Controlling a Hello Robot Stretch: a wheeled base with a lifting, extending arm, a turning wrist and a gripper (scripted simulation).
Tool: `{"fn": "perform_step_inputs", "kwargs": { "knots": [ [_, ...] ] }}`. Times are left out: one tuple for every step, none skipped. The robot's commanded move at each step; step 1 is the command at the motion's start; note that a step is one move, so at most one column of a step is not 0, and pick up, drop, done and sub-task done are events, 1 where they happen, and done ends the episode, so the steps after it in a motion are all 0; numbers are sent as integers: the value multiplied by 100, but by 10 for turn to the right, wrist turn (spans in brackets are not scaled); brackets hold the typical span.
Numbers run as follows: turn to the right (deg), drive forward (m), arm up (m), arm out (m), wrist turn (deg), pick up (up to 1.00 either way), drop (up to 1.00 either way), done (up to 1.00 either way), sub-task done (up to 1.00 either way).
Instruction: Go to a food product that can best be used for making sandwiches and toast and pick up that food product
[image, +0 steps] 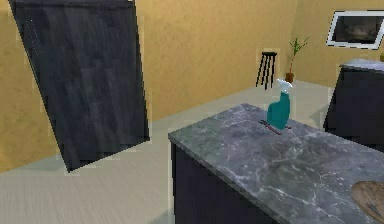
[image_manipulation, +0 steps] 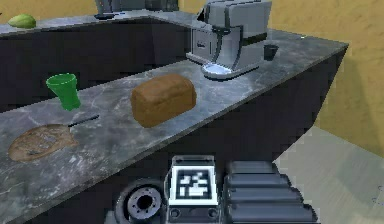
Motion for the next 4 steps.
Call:
{"fn": "perform_step_inputs", "kwargs": {
  "knots": [
    [0, 0, 0, 36, 0, 0, 0, 0, 0],
    [0, 0, 0, 0, 450, 0, 0, 0, 0],
    [0, 0, 0, 0, 450, 0, 0, 0, 0],
    [0, 0, 0, 0, 450, 0, 0, 0, 0]
  ]
}}
